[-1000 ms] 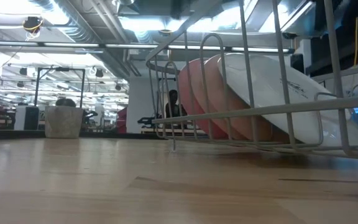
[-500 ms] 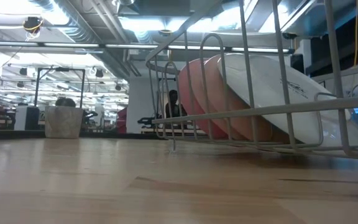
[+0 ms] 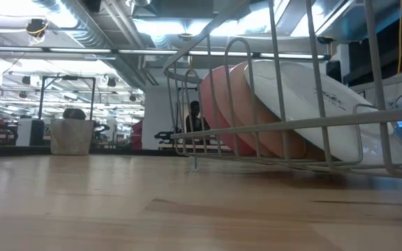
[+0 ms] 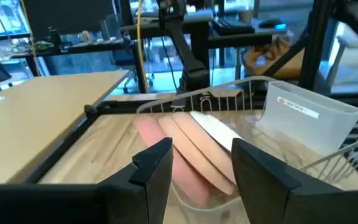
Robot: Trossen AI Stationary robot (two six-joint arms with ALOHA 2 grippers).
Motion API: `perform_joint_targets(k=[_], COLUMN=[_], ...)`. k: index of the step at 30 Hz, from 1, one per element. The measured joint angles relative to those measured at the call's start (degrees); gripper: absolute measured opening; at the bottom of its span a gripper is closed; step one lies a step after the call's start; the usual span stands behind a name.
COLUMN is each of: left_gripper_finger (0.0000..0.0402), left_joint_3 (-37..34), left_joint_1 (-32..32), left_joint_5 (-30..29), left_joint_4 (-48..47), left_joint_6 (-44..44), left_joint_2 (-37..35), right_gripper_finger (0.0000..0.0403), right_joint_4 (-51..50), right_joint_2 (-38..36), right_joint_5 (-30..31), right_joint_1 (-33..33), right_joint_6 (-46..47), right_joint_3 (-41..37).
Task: Sort dishes
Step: Return to Home Position
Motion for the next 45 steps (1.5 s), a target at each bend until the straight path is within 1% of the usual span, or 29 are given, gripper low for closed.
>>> perform_joint_targets(k=[2, 4, 7, 10, 12, 14, 17, 21, 26, 28, 32, 36, 40, 43, 45], left_gripper_finger=[0.0157, 0.0157, 0.0157, 0.0157, 0.0157, 0.0157, 0.0157, 0.0157, 0.0157, 0.0157, 0.0157, 0.0157, 0.0157, 0.0157, 0.0157], left_joint_3=[-5.73, -10.52, -16.29, -20.57, -23.04, -25.36, -28.43, -32.02, -34.78, -34.77, -34.77, -34.77, -34.77, -34.77, -34.77], left_joint_1=[0.18, 0.21, 0.25, 0.26, 0.50, 0.95, 1.50, 2.23, 3.76, 4.63, 6.92, 9.87, 12.49, 13.88, 14.52], left_joint_5=[0.04, 0.02, -0.64, -2.65, -4.10, -4.30, -4.35, -4.37, -4.39, -4.35, -4.31, -4.29, -4.29, -4.28, -4.28], left_joint_4=[8.70, 14.88, 19.63, 22.17, 22.00, 21.87, 21.99, 21.93, 19.43, 16.68, 12.26, 5.48, 0.22, -0.70, -0.63], left_joint_6=[0.19, 0.38, -0.17, 0.21, 0.35, 0.64, 2.09, 4.93, 5.86, 5.59, 4.60, 0.82, -2.13, -1.98, -1.08], left_joint_2=[0.00, -0.65, -3.14, -8.12, -12.11, -16.32, -22.76, -30.27, -36.93, -38.88, -41.94, -43.88, -44.11, -44.11, -44.13], right_gripper_finger=[0.0211, 0.0211, 0.0211, 0.0211, 0.0211, 0.0211, 0.0211, 0.0211, 0.0211, 0.0211, 0.0211, 0.0211, 0.0211, 0.0211, 0.0211], right_joint_4=[5.49, 10.92, 17.78, 24.04, 28.03, 31.83, 34.69, 35.29, 35.02, 34.96, 33.44, 33.25, 33.37, 34.40, 35.07], right_joint_2=[-2.18, -4.04, -6.72, -9.64, -11.64, -13.52, -16.71, -21.28, -26.95, -29.08, -33.02, -35.36, -36.04, -36.06, -36.06], right_joint_5=[0.61, 0.96, 2.38, 5.11, 6.25, 6.26, 5.77, 6.02, 6.65, 6.87, 9.21, 10.24, 10.27, 10.27, 10.14], right_joint_1=[0.00, 0.00, 0.00, 0.00, 0.00, -0.01, 0.00, -0.02, -0.04, -0.04, -0.05, -0.07, -0.07, -0.06, -0.06], right_joint_6=[0.00, -0.02, -0.22, -0.93, -1.68, -2.06, -2.80, -3.09, -3.36, -4.38, -4.71, -4.56, 0.85, 4.22, 4.50], right_joint_3=[-6.23, -11.49, -18.25, -23.77, -27.21, -30.17, -33.90, -37.70, -41.14, -42.52, -44.75, -47.30, -50.63, -52.16, -52.62])
